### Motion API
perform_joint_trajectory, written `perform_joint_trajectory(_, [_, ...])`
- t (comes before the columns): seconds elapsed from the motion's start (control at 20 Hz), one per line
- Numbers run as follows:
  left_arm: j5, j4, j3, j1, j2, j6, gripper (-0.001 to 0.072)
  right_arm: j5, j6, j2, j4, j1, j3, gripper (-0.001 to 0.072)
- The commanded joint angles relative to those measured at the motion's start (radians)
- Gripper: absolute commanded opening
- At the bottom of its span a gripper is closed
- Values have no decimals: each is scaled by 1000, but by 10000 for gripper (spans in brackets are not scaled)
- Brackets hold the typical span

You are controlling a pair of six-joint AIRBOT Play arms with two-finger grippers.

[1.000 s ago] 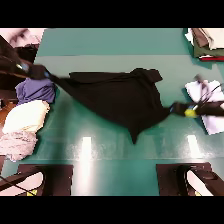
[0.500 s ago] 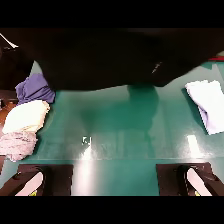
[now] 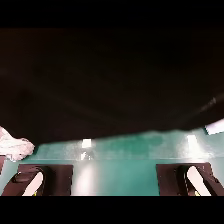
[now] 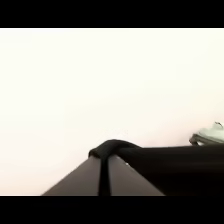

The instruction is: Fold the shirts.

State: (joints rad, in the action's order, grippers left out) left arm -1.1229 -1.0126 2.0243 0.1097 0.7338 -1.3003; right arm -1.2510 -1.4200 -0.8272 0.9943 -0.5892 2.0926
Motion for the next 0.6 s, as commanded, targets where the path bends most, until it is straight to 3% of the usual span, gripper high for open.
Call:
perform_joint_trajectory(0.0, [-40,-5,-207,1,1,-41,25,-130,-1,-36,-7,-32,-92,22])
perform_joint_trajectory(0.25, [-117,-2,-575,1,197,-55,25,-414,-1,-288,44,92,-202,22])
perform_joint_trajectory(0.4, [-110,0,-686,-11,368,-51,25,-426,-12,-447,225,261,-319,22])
perform_joint_trajectory(0.55, [14,6,-693,-40,549,39,26,-340,-35,-605,346,371,-403,22])
